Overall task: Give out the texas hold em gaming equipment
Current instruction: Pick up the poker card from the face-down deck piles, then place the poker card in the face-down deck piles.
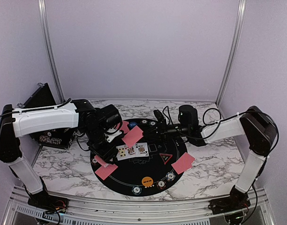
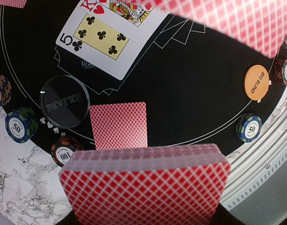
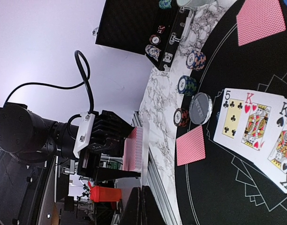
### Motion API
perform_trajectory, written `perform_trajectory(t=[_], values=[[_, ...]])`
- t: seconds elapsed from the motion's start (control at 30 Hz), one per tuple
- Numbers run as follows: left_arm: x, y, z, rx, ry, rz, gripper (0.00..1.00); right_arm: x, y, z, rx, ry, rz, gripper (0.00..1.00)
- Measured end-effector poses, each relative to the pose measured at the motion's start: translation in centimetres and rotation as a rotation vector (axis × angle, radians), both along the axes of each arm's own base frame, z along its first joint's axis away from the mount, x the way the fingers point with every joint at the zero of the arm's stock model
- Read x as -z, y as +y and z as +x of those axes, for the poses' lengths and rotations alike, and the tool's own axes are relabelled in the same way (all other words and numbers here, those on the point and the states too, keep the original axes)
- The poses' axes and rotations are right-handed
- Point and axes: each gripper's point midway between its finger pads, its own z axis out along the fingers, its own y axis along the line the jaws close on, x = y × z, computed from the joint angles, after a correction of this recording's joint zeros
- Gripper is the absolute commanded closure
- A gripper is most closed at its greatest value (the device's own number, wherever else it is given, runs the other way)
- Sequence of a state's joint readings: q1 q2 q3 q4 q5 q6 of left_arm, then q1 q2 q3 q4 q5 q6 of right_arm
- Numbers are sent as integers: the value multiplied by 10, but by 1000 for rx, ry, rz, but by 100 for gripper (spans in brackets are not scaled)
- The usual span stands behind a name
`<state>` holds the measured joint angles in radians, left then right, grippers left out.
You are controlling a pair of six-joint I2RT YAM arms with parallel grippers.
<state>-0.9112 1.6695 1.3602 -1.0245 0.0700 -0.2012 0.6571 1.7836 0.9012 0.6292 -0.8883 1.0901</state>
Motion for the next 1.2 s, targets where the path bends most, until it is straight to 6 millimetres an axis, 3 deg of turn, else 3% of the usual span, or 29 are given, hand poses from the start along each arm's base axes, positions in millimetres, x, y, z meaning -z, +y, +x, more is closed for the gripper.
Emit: perform_trajectory(t=[0.3, 0.63, 0.87, 1.03, 1.2], values=[[0, 0, 0, -1, 1, 1, 41, -3, -20, 11, 45, -27, -2, 100], [0, 0, 0, -1, 1, 1, 41, 2, -23, 9, 47, -20, -10, 100], [0, 0, 0, 0, 1, 0, 41, -6, -14, 0, 27, 3, 16, 100], [0, 0, 0, 0, 1, 0, 41, -14, 2, -18, -19, 15, 50, 100], [0, 0, 0, 0, 0, -1, 41, -8, 17, -31, -58, 55, 63, 100]])
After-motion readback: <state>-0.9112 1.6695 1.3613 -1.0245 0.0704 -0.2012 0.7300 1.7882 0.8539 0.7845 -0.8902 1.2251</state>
